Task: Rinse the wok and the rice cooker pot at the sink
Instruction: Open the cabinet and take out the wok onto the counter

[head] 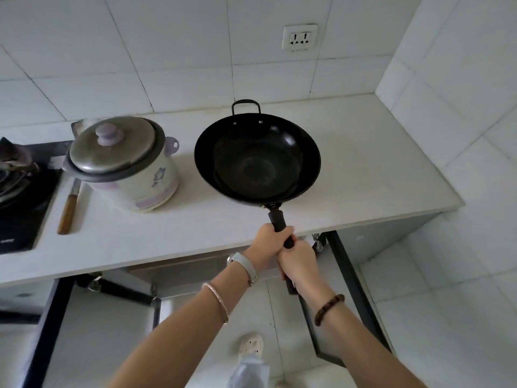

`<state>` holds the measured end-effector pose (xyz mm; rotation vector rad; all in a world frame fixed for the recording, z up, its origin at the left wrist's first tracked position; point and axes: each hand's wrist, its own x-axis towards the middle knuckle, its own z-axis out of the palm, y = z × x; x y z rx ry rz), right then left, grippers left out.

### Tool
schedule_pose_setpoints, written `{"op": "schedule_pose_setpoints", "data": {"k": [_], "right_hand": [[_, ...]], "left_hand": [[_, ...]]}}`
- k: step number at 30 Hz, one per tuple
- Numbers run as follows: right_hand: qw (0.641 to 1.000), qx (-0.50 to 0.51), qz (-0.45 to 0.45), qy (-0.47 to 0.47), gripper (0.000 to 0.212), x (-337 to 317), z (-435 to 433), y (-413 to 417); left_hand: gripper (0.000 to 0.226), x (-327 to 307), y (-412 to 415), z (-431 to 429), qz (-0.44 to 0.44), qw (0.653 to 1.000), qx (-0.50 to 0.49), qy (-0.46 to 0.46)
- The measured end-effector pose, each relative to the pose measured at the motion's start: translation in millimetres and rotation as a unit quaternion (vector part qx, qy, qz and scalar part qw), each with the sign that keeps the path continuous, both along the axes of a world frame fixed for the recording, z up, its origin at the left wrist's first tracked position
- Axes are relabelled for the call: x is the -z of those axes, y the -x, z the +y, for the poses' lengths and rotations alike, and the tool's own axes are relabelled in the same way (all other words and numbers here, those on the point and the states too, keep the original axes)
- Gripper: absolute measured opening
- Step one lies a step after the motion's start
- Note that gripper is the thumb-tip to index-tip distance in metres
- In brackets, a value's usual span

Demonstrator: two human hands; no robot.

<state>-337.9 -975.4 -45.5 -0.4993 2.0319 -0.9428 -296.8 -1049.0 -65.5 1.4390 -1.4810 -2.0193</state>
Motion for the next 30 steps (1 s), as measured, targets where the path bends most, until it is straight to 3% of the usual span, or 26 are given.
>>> {"op": "schedule_pose_setpoints", "data": {"k": [10, 24, 30], "right_hand": [[1.000, 0.007, 0.003, -0.023, 0.014, 10, -61, 23], [0.999, -0.006, 0.023, -0.026, 0.018, 23, -78, 37], [1.000, -0.011, 0.008, -0.006, 0.011, 24, -76, 42]], "left_hand": [[0.015, 11, 26, -62, -0.015, 1.000, 0.003, -0.011], [0.015, 25, 39, -77, -0.018, 0.999, -0.015, -0.035], [0.018, 28, 37, -77, 0.035, 0.997, -0.014, -0.067]]}}
